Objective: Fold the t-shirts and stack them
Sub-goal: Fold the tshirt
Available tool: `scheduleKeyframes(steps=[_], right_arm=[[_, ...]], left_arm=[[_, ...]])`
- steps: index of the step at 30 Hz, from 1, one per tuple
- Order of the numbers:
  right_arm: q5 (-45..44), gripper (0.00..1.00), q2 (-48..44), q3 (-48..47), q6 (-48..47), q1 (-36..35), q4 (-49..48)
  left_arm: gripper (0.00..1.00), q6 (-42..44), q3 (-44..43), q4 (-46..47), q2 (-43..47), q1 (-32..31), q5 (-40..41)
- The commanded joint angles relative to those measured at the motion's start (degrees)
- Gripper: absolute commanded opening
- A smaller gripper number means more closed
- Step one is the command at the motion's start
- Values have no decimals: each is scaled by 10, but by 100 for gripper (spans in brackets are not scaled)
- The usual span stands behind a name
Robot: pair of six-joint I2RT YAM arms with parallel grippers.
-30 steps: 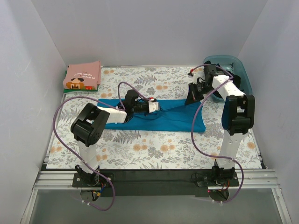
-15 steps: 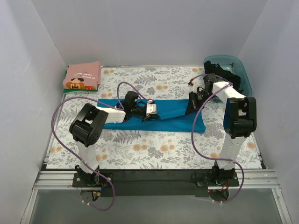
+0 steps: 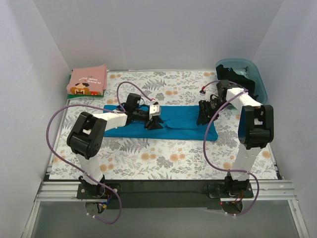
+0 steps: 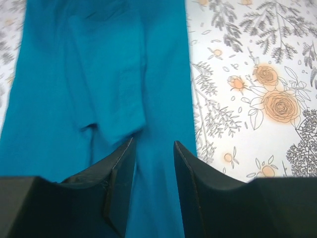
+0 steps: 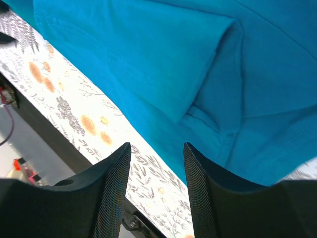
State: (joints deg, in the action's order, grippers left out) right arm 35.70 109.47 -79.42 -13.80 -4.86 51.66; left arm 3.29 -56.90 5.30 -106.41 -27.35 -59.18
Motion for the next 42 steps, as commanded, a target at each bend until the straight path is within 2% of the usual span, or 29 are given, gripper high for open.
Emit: scheduleKeyframes(steps=[1,3,4,6,7,8,9,10,14,18,22,25,26,28,29,31,32,34,35,36,38,42], right_arm=[[-36,54,-51,-34,-24,6,17],[-46,48,-62,-40,-28,6,13],[-42,45,-68,-41,-30,3,10],[-35,35,-67,-42,-25,-6,6],[-34,31,-59,-42,-25,-17,2],[-34,25,-53,-41,-21,-23,-2],[-38,23,-47,-37,-18,-35,-6],[-42,22,-34,-36,-17,-42,-14],[-85,22,5,-32,-13,-68,-37],[-130,22,57,-66,-7,-77,-59],[-174,21,143,-141,-13,-81,-60],[-194,19,209,-238,-21,-85,-59],[-211,18,225,-298,-31,-88,-59],[-236,18,281,-374,-49,-112,-68],[-270,17,302,-459,-70,-121,-71],[-302,17,356,-528,-96,-145,-105],[-336,17,366,-552,-120,-153,-129],[-350,21,347,-535,-137,-171,-215],[-354,23,328,-515,-137,-175,-242],[-354,25,285,-468,-134,-178,-264],[-354,29,245,-435,-134,-176,-298],[-373,29,140,-354,-138,-167,-297]], left_arm=[[34,-45,-35,-79,64,46,12],[34,-71,-42,-96,87,78,30],[34,-111,-43,-104,94,88,45],[33,-125,-64,-140,95,114,95],[30,-137,-72,-178,90,121,113],[26,-145,-80,-196,84,128,171],[21,-147,-95,-215,67,140,192],[11,-147,-103,-253,59,147,212],[9,-154,-102,-286,36,187,280],[4,-118,-69,-274,33,208,371],[1,-69,-35,-269,24,213,425],[0,-36,1,-274,29,213,436],[0,-36,24,-276,43,213,429],[0,-35,41,-309,64,206,408],[0,-35,65,-317,93,188,403],[0,-49,87,-347,125,165,395],[0,-57,97,-360,149,126,377],[0,-82,123,-393,213,68,367],[0,-121,130,-395,232,5,366],[0,-148,128,-392,261,-22,366],[0,-214,106,-391,263,-45,355],[0,-244,31,-414,227,-45,361]])
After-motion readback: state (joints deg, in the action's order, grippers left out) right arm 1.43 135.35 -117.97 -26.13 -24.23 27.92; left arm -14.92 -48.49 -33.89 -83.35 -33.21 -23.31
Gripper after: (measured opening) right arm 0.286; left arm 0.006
